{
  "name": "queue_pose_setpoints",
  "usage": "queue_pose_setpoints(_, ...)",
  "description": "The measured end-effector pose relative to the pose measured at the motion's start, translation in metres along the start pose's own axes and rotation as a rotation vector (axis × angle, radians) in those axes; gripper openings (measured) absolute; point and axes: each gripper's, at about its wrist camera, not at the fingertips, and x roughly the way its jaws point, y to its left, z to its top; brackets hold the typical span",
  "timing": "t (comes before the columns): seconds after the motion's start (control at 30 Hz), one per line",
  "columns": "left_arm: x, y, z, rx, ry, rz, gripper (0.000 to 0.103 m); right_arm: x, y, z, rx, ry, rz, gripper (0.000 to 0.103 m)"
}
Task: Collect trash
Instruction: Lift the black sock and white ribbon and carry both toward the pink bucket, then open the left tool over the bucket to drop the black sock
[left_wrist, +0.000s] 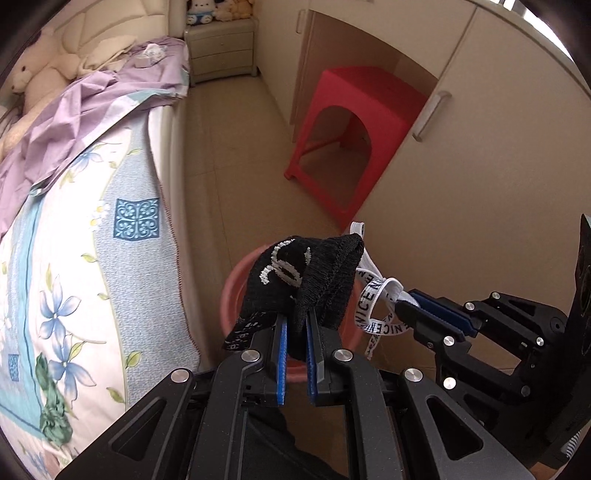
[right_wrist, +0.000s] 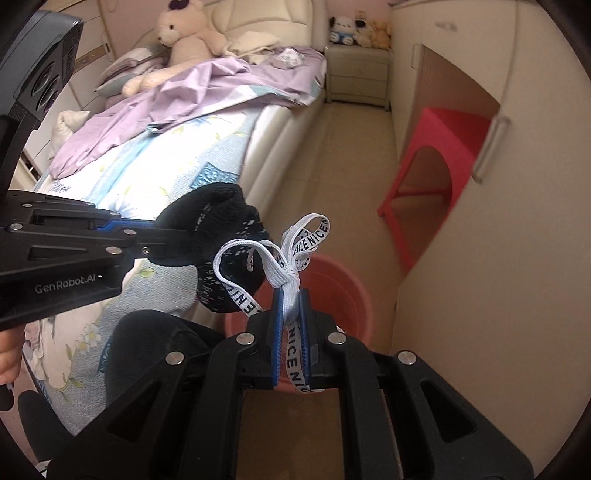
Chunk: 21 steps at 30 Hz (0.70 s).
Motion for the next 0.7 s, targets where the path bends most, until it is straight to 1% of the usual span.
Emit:
queue_pose_setpoints(0.13, 0.018, -0.004, 0.003, 0.008, 0.027, 0.007, 0.010, 0.012, -0.011, -0.006, 0.021, 0.022, -0.005, 0.008)
queue_pose_setpoints(0.2, 0.028, -0.004, 0.003, 0.012, 0.043, 0.020, 0.015, 0.018, -0.014, -0.008, 0.029, 0.032, -0.005, 0.008)
queue_pose_setpoints(0.27, 0.037, -0.003, 0.002, 0.022, 0.057, 0.037, 0.017, 0.023, -0.017, -0.010, 0.033, 0.042, -0.003, 0.008)
queue_pose_setpoints(0.33, 0.044, -0.001, 0.000, 0.021, 0.066, 0.052, 0.027, 0.030, -0.017, -0.011, 0.035, 0.054, -0.002, 0.008)
queue_pose_setpoints(0.37, 0.047, 0.000, -0.001, 0.019, 0.072, 0.053, 0.035, 0.033, -0.017, -0.012, 0.035, 0.060, -0.001, 0.008)
queue_pose_setpoints(0.5, 0.058, 0.008, -0.002, 0.011, 0.088, 0.064, 0.038, 0.044, -0.019, -0.015, 0.040, 0.078, 0.001, 0.008)
queue_pose_setpoints(0.53, 0.059, 0.011, -0.003, 0.009, 0.087, 0.073, 0.040, 0.046, -0.019, -0.015, 0.041, 0.081, 0.003, 0.008)
queue_pose_setpoints(0.57, 0.059, 0.014, -0.003, 0.006, 0.085, 0.080, 0.046, 0.049, -0.019, -0.015, 0.041, 0.085, 0.003, 0.008)
queue_pose_setpoints(0.63, 0.058, 0.021, -0.004, -0.006, 0.079, 0.093, 0.047, 0.055, -0.017, -0.014, 0.038, 0.092, 0.003, 0.008)
queue_pose_setpoints(0.7, 0.055, 0.027, -0.005, -0.018, 0.071, 0.104, 0.051, 0.060, -0.014, -0.014, 0.032, 0.099, 0.005, 0.008)
